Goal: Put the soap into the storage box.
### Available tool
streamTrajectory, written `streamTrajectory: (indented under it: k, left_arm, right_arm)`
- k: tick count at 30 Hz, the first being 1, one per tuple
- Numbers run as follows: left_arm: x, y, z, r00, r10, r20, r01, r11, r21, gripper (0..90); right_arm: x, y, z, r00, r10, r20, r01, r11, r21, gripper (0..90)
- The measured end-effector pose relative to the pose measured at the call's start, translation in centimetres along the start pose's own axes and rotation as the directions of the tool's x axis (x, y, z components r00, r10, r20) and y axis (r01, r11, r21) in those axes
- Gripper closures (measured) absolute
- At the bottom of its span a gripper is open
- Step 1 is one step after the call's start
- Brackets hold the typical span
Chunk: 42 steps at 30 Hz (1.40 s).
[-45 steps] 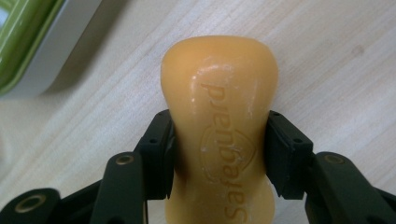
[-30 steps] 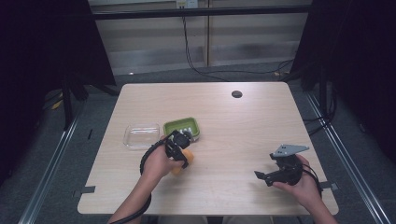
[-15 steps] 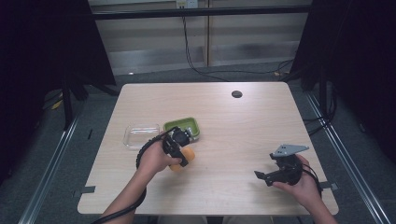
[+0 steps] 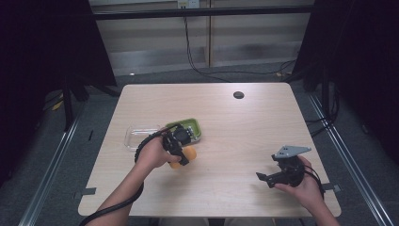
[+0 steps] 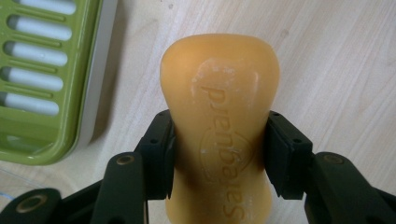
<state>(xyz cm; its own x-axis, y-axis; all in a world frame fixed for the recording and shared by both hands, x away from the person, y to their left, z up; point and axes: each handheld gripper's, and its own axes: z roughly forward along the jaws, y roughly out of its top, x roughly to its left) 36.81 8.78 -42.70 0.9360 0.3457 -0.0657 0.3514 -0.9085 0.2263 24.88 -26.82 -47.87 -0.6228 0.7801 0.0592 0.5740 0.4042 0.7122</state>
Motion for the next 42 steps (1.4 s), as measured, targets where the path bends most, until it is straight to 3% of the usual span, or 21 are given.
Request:
streamTrajectory:
  k: [1, 10, 16, 17, 22, 23, 26, 27, 28, 42]
  left_arm:
    - [0.1, 0.1, -0.1, 0.9999, 0.015, -0.006, -0.015, 0.9998, 0.01, 49.8]
    - [0.6, 0.8, -0.7, 0.9996, 0.023, -0.017, -0.023, 0.9997, 0.007, 49.8]
    - [1.0, 1.2, -1.0, 0.9995, 0.028, -0.01, -0.028, 0.9995, 0.015, 49.8]
    - [1.2, 1.2, -1.1, 0.9994, 0.034, 0.006, -0.034, 0.9991, 0.026, 49.8]
    - [1.3, 1.3, -1.3, 0.9993, 0.037, -0.006, -0.037, 0.9993, 0.01, 49.8]
    - [1.5, 1.4, -1.5, 0.9991, 0.042, 0.007, -0.043, 0.9988, 0.026, 49.8]
    - [1.6, 1.4, -1.4, 0.9989, 0.042, -0.018, -0.042, 0.999, 0.013, 49.8]
    - [1.7, 1.5, -1.5, 0.9994, 0.034, 0.0, -0.034, 0.9992, 0.022, 49.7]
    - [1.8, 1.6, -1.5, 0.9988, 0.049, -0.007, -0.048, 0.9984, 0.028, 49.8]
    - [2.5, 2.2, -1.8, 0.9995, 0.031, -0.009, -0.031, 0.9993, 0.02, 49.8]
  right_arm:
    - [0.0, 0.0, 0.0, 1.0, 0.0, 0.001, 0.0, 1.0, 0.0, 5.9]
    - [-0.1, -0.1, 0.0, 1.0, 0.006, 0.004, -0.006, 1.0, 0.004, 5.9]
    - [-0.1, 0.0, 0.0, 1.0, -0.004, 0.001, 0.004, 1.0, -0.001, 5.9]
    - [-0.1, 0.0, 0.0, 1.0, 0.001, 0.003, -0.001, 1.0, 0.0, 5.9]
    - [-0.1, 0.0, 0.0, 1.0, 0.001, 0.004, -0.001, 1.0, 0.003, 5.9]
    - [-0.1, 0.0, 0.0, 1.0, 0.001, 0.004, -0.001, 1.0, 0.003, 5.9]
    - [-0.1, 0.0, 0.0, 1.0, 0.002, 0.003, -0.002, 1.0, 0.002, 5.9]
    - [-0.2, -0.1, 0.0, 1.0, 0.002, 0.002, -0.002, 1.0, 0.003, 5.9]
    - [-0.1, -0.1, 0.0, 1.0, 0.004, 0.003, -0.004, 1.0, 0.006, 5.9]
    - [-0.3, -0.1, 0.0, 1.0, 0.0, 0.001, 0.0, 1.0, 0.001, 5.9]
